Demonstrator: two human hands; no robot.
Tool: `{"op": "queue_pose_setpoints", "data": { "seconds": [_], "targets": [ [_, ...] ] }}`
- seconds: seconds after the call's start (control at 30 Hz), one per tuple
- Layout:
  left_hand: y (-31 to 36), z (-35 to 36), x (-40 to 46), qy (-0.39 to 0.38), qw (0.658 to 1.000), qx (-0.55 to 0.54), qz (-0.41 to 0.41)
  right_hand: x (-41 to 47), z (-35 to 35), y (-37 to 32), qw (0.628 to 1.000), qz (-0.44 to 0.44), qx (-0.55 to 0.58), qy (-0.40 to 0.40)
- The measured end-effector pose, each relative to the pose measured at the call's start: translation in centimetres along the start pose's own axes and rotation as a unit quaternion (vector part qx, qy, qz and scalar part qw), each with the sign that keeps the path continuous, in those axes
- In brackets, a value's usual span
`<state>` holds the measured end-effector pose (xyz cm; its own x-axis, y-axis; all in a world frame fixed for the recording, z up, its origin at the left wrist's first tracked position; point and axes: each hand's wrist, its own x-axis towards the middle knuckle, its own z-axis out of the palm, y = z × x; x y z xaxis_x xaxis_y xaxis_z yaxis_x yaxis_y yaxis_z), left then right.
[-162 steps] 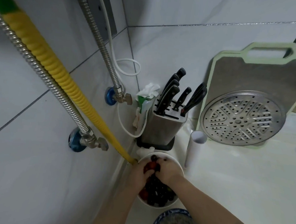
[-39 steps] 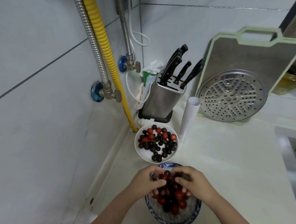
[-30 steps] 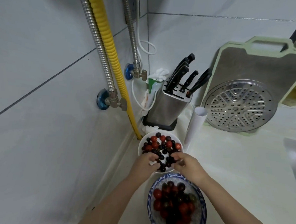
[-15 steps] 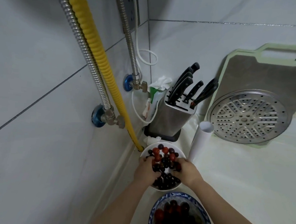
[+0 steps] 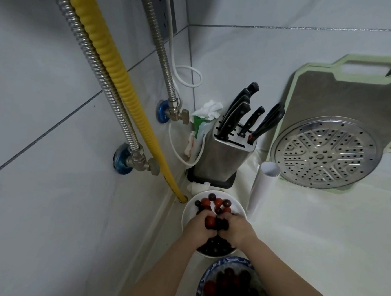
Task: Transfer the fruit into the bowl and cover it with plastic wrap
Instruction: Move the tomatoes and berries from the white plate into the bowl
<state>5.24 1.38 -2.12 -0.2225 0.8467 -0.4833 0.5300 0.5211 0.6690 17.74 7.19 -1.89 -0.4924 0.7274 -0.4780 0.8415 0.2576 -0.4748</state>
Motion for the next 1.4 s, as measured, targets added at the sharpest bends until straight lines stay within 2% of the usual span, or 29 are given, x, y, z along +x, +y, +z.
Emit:
{"op": "queue_pose_setpoints", "data": {
  "seconds": [0.13, 0.3, 0.43, 0.63, 0.8, 0.93, 1.07, 1.23, 1.4],
  "targets": [
    [0.1, 0.2, 0.0, -0.008, 0.999, -0.036, -0.001, -0.1, -0.1, -0.2, 0.998, -0.001, 0.063, -0.005],
    [0.3, 0.1, -0.2, 0.002, 0.993, -0.120, 0.010, -1.0, -0.5, 0.2, 0.980, -0.013, 0.193, 0.044],
    [0.8, -0.8, -1.3, 0.001, 0.984, -0.177, 0.027, -2.3, -1.5, 0.1, 0.950, 0.000, 0.311, 0.036],
    [1.6, -1.6, -5.8, -0.025, 0.972, -0.226, 0.057, -7.0, -2.5, -0.3, 0.908, -0.026, 0.417, 0.024],
    [0.3, -0.2, -10.3, -0.077, 0.971, -0.218, 0.058, -11.9, -1.1, 0.7, 0.909, -0.038, 0.413, -0.032],
    [-1.4, 1.7, -12.3, -0.109, 0.972, -0.203, 0.038, -14.2, 1.4, 2.0, 0.933, -0.038, 0.353, -0.064],
    [-2.1, 2.7, -13.3, -0.113, 0.976, -0.177, 0.051, -15.1, 2.7, 2.8, 0.953, -0.041, 0.295, -0.057],
    [-2.2, 2.5, -14.1, -0.116, 0.976, -0.179, 0.054, -15.3, 2.6, 3.3, 0.951, -0.035, 0.303, -0.047],
    [-1.9, 1.6, -13.7, -0.078, 0.980, -0.177, 0.038, -14.9, 1.0, 3.2, 0.955, -0.033, 0.294, -0.025]
  ]
}}
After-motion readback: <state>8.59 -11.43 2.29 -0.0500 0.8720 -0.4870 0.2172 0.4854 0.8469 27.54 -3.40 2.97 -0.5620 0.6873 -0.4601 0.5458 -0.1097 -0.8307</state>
